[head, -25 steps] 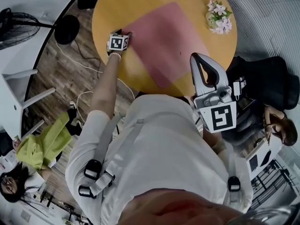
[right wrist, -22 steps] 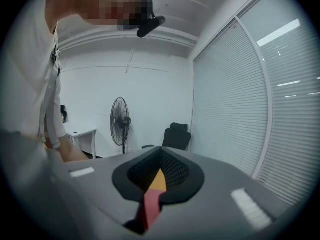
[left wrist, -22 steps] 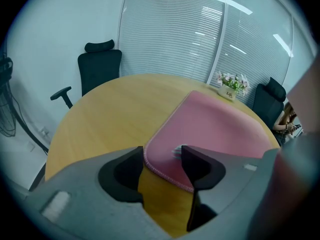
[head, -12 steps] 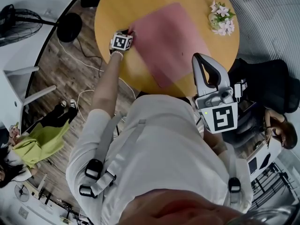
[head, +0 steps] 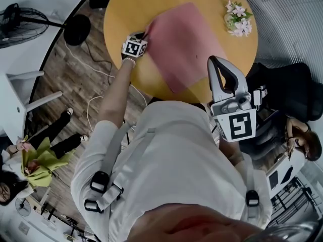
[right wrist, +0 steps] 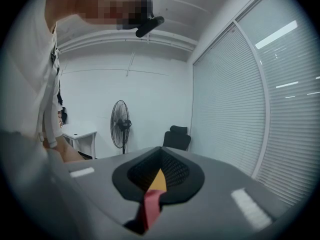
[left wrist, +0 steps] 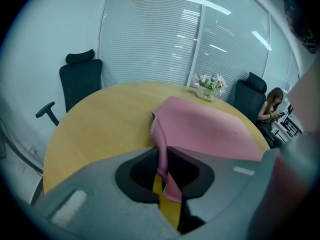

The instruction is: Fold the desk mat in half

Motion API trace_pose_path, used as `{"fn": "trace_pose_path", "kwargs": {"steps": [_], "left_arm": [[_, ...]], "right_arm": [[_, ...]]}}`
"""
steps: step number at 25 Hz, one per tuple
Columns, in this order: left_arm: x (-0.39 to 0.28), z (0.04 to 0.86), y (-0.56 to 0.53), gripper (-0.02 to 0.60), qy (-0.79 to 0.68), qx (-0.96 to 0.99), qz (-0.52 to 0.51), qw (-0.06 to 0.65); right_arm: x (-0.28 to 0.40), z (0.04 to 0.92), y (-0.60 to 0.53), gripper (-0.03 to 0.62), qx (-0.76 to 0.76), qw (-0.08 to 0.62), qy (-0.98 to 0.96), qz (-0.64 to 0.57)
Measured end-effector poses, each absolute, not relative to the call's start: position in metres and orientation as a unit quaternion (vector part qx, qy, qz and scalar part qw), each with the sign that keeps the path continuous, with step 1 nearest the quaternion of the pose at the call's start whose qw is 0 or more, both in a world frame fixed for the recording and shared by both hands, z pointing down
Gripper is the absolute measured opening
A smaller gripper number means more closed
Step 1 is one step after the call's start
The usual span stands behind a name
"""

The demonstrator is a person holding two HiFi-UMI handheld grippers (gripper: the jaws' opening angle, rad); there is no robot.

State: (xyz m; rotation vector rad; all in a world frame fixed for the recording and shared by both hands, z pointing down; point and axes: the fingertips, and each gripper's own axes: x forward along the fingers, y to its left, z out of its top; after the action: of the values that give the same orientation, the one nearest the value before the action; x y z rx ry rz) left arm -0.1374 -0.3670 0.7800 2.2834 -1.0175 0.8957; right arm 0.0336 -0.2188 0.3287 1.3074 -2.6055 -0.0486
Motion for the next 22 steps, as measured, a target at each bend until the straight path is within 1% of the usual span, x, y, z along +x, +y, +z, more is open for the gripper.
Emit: {"fn": "trace_pose_path", "kwargs": {"steps": [8,22], "left_arm": [[-0.110,0.747,-0.339,0.051,-0.352,0.858,0.305,0.219],[-0.078,0.729,-0.306,0.049,-0.318,0.877,0.301,0.198]], "right_arm": [[0.033,0.320,-0.201,0.005,0.446,0.104,-0.889,-0.024],[0.046,0.311,-0.178,0.005,0.465,0.100,-0.879,-0.032]]}}
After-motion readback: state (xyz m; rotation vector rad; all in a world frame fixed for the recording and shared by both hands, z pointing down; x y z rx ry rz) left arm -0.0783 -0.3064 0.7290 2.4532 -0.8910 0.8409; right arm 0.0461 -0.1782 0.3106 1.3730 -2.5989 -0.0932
